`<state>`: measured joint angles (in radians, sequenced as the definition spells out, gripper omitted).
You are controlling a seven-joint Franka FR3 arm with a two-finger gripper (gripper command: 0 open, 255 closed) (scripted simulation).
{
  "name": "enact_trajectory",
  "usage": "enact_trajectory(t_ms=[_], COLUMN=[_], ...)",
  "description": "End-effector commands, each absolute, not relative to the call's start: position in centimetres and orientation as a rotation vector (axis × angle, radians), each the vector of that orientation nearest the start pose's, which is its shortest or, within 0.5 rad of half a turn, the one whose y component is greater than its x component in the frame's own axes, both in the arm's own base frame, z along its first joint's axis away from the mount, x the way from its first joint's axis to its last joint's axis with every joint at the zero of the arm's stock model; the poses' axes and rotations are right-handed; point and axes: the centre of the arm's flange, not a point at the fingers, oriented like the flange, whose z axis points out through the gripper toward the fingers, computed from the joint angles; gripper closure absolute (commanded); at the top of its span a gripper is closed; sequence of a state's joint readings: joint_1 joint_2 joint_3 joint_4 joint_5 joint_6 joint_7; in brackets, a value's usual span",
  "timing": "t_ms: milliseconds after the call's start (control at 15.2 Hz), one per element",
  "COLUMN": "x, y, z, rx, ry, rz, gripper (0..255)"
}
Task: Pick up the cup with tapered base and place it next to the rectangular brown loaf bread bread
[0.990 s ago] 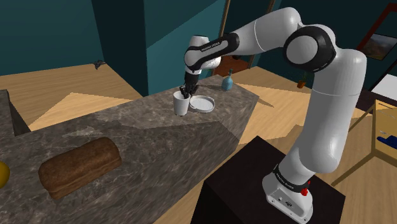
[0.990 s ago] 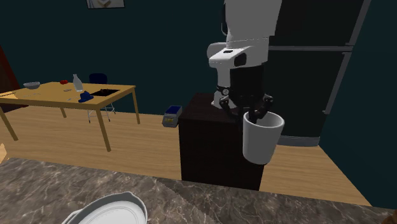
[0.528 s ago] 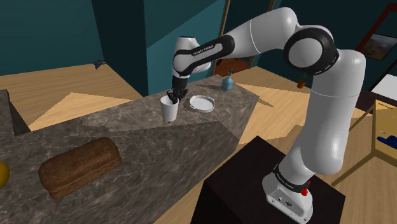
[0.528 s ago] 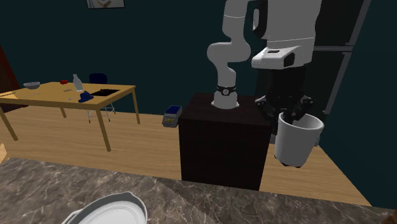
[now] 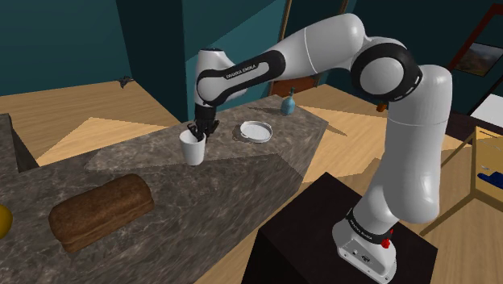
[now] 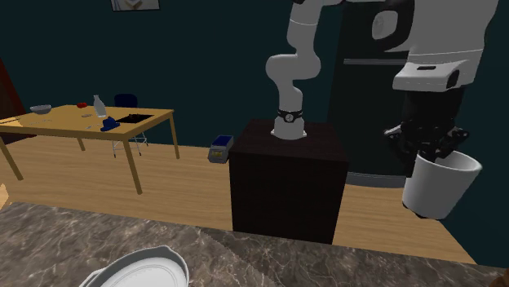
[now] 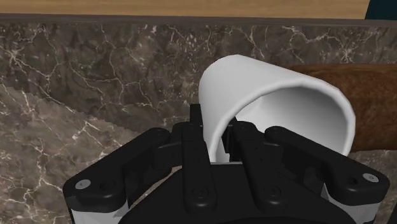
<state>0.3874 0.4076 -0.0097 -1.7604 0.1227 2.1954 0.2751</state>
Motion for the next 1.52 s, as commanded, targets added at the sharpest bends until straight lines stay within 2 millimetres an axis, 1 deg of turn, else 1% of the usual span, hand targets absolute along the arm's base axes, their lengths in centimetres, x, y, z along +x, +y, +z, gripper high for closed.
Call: enact_trajectory(t_ms=[0,660,1452], x=[60.8,60.0,60.0], y=[27.5,40.9,40.9], z=[34.0,34.1,27.7], rx=[-3.041,-3.041,-3.041], ry=[-0.048,-0.048,-0.048], rz=[0.007,0.007,0.007], gripper=[255,255,255])
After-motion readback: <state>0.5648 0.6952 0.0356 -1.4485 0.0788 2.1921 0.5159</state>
